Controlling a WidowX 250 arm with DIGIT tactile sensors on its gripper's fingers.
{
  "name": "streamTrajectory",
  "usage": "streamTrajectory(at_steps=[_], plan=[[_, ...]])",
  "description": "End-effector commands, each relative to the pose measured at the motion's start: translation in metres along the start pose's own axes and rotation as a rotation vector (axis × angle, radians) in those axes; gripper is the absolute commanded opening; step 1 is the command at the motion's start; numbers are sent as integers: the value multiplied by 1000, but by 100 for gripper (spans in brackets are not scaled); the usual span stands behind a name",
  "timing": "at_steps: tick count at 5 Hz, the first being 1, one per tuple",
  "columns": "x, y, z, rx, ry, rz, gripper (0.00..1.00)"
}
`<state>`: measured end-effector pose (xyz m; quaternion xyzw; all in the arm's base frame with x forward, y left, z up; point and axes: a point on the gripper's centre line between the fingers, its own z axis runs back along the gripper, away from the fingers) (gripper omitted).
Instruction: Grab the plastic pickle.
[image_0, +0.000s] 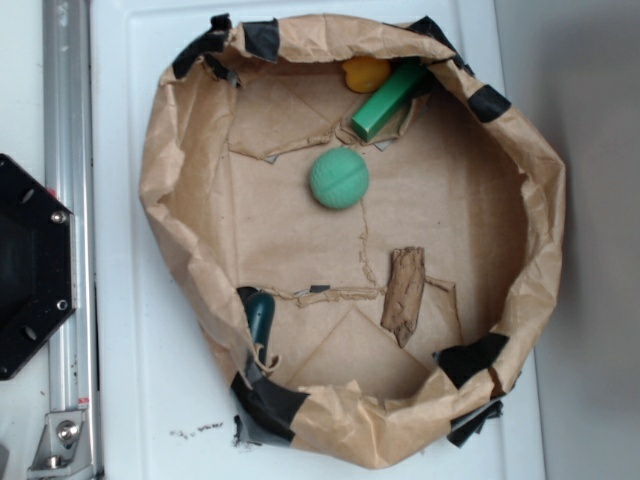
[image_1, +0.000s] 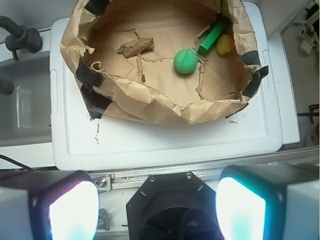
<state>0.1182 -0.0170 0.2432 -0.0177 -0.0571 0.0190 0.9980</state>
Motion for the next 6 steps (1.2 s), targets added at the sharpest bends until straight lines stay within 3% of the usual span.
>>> streamTrajectory(at_steps=[1, 2, 3, 4, 5, 6], plan=[[0, 0, 0, 0, 0, 0, 100], [49, -1, -11, -20, 35, 153, 100], [95, 11, -42, -114, 99, 290, 100], [125, 16, -81, -121, 187, 425, 100], [115, 19, -135, -141, 345, 546, 100], [91, 19, -169, -126, 461, 607, 100]])
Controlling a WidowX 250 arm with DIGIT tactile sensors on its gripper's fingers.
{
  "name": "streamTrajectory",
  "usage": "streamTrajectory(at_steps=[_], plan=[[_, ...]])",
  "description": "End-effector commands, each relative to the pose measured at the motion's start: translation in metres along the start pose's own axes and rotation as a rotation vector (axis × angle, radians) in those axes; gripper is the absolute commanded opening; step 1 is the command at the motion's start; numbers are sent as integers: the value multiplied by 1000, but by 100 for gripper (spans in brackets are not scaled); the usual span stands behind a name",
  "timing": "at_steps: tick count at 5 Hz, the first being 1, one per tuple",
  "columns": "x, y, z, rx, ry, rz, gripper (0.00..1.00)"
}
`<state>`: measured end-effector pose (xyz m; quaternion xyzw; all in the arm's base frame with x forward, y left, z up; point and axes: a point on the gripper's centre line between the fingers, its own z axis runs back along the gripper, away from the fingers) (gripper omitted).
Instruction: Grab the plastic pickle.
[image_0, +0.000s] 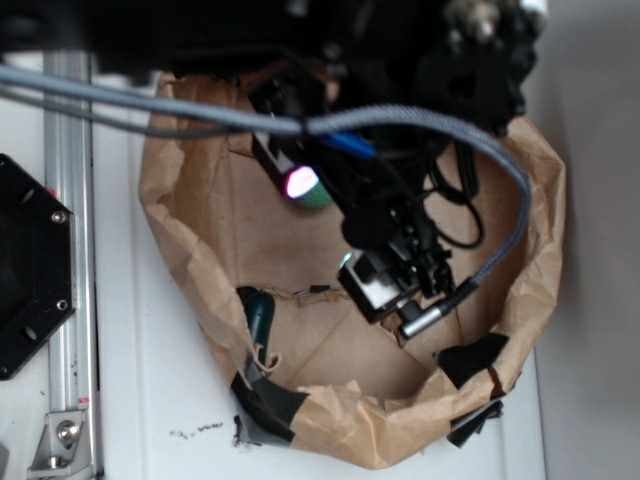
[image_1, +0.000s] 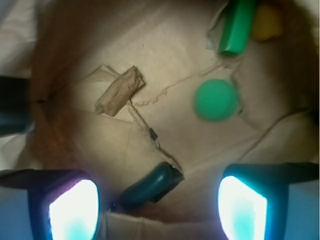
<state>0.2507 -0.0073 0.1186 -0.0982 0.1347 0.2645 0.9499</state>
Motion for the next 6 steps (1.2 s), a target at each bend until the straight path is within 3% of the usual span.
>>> streamTrajectory(at_steps=[1, 2, 3, 4, 5, 6], plan=[[-22, 28, -60, 28, 154, 115, 100], [-40, 29, -81, 37, 216, 107, 100], [-51, 26, -98, 46, 211, 132, 100], [-54, 14, -115, -21, 128, 148, 100], [-53, 1, -120, -51, 80, 124, 100], [-53, -7, -118, -60, 70, 105, 100]])
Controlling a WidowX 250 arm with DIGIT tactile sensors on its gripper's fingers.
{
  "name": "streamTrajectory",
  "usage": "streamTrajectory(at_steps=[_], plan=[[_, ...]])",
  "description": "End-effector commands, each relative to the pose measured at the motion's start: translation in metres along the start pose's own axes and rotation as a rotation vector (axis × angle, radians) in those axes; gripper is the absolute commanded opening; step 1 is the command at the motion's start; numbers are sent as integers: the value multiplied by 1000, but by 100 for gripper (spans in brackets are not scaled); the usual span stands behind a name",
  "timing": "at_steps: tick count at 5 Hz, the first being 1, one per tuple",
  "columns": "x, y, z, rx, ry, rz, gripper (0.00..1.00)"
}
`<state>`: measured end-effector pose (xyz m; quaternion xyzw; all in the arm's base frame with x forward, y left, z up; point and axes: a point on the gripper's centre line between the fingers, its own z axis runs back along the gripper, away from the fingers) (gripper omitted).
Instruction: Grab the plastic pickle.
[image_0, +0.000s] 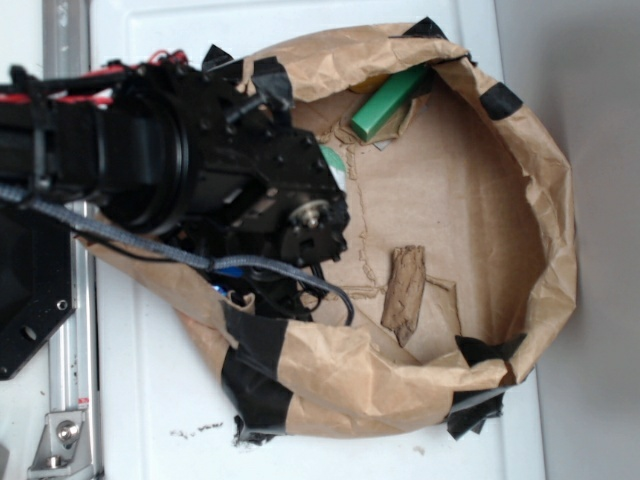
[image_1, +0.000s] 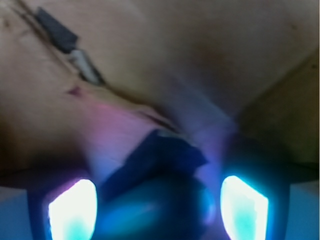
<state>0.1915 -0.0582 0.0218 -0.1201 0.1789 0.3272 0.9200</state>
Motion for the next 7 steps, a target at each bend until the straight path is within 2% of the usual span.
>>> streamTrajectory(at_steps=[1, 3, 4, 5, 6, 7], plan=[[-8, -6, 3, -18, -48, -49, 0], [4, -6, 38, 10, -115, -184, 0], [12, -3, 61, 50, -193, -228, 0], [23, -1, 84, 57, -291, -250, 0], [25, -1, 117, 94, -469, -299, 0], [20, 2, 132, 118, -565, -307, 0]])
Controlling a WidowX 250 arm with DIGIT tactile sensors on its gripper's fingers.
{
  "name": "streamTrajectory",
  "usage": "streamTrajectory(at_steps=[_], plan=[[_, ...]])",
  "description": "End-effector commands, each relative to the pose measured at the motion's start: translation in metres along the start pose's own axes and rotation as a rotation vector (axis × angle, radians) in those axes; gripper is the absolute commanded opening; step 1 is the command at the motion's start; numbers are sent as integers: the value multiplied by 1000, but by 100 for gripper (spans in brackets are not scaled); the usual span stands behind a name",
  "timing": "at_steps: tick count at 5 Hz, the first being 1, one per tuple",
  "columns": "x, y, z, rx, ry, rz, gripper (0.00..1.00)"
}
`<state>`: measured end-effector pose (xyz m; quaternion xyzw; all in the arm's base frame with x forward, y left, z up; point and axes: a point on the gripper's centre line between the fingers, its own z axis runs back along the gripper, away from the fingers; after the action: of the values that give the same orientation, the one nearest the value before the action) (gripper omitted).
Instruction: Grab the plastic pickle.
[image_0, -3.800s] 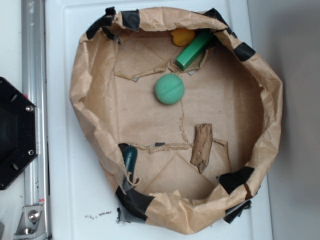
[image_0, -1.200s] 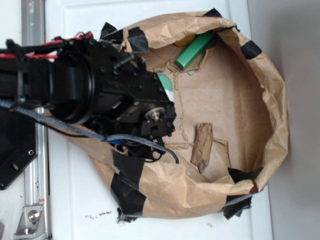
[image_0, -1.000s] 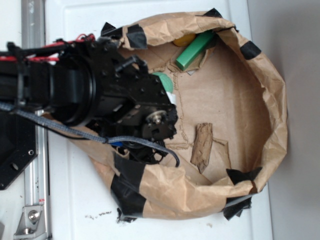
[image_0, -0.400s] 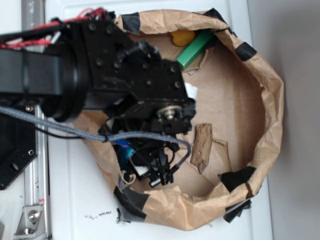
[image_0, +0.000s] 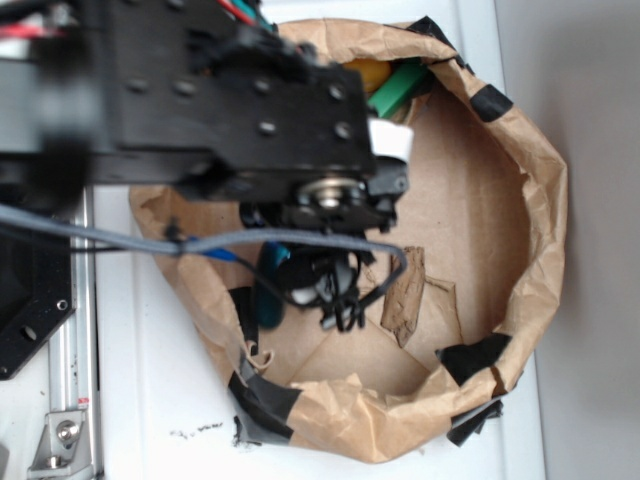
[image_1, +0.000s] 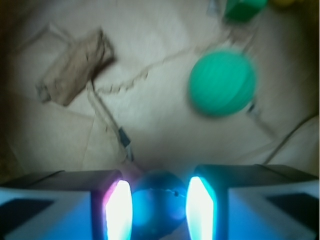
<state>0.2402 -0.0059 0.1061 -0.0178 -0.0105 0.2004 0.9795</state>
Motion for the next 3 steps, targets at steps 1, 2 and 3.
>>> streamTrajectory(at_steps=[1, 2, 3], plan=[[-2, 7, 28, 10, -198, -1, 0], [0, 1, 27, 38, -216, -123, 0], [6, -12, -12, -74, -91, -190, 0]])
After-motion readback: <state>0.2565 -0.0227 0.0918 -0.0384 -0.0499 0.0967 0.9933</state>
